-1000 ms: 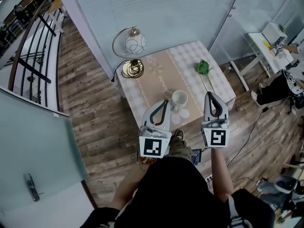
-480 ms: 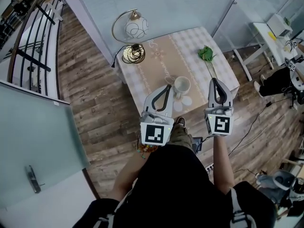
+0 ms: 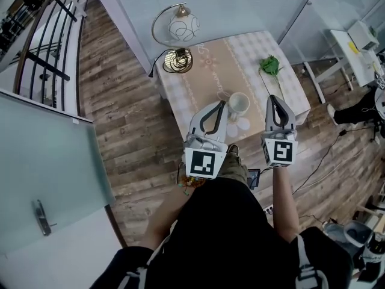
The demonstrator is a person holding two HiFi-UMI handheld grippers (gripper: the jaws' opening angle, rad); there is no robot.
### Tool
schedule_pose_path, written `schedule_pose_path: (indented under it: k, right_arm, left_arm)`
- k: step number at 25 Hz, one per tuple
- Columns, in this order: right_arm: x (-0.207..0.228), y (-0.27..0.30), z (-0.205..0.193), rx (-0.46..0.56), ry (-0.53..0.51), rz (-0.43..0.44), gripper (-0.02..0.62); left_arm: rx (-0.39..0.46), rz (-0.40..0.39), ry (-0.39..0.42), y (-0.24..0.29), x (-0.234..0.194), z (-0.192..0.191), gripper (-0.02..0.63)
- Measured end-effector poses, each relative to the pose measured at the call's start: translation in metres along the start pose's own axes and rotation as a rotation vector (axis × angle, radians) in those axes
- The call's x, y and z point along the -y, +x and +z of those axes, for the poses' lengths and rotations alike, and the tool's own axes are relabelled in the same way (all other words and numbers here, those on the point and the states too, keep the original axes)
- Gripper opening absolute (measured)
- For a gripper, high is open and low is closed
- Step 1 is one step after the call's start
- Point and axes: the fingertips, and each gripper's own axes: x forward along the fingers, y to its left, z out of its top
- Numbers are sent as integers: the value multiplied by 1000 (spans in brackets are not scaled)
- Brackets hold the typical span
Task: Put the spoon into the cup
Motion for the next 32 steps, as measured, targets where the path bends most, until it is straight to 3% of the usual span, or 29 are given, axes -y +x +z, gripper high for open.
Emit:
schedule_pose_path:
  k: [32]
  right_arm:
    - [-66,15,-118,-247,54,141,9]
  left_arm:
    - [-31,-11,-5,4,0,-15,17]
